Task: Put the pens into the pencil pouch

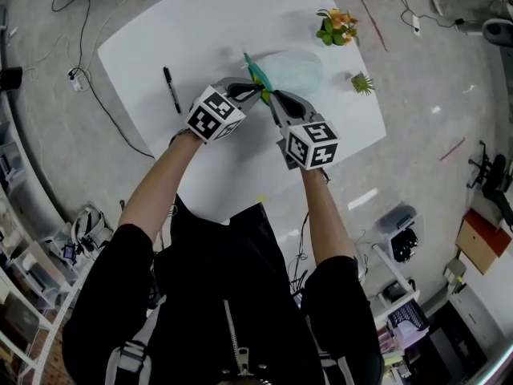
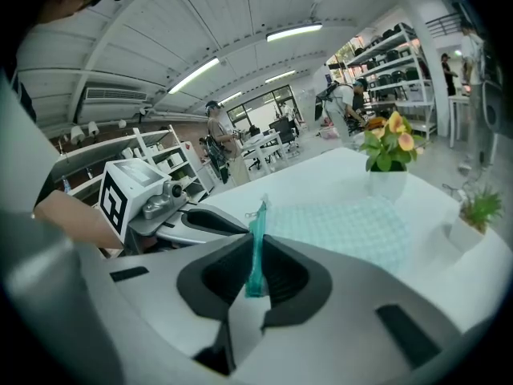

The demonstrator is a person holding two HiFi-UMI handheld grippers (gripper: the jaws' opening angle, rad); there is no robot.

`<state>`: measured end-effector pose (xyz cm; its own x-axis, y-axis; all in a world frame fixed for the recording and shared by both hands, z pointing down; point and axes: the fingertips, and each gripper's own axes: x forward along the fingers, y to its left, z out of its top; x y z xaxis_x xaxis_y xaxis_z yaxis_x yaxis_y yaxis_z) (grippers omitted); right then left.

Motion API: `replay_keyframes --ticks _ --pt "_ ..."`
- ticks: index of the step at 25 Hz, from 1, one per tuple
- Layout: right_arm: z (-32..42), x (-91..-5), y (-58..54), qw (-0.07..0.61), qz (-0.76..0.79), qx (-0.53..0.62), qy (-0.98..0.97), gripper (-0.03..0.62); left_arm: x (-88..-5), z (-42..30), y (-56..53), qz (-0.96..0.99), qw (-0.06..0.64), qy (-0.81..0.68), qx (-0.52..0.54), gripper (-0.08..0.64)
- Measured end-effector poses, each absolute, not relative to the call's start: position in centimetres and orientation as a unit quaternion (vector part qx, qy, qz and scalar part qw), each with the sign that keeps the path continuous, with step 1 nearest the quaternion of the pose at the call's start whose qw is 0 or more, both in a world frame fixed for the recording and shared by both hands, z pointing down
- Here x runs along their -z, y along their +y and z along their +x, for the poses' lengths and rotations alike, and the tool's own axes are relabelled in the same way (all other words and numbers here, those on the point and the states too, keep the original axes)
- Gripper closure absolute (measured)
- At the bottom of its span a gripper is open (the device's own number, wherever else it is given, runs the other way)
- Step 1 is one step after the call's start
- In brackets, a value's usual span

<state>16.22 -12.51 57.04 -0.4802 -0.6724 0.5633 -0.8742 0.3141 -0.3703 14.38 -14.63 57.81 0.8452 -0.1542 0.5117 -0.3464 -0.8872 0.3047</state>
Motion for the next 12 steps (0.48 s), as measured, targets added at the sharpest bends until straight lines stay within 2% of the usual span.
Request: replay_keyframes --ticks 12 --pt "15.5 -56.7 -12.6 0.154 0.473 -0.327 -0.804 0.546 -58.9 16.0 -15.5 0.943 0.193 -0.125 -0.239 0.506"
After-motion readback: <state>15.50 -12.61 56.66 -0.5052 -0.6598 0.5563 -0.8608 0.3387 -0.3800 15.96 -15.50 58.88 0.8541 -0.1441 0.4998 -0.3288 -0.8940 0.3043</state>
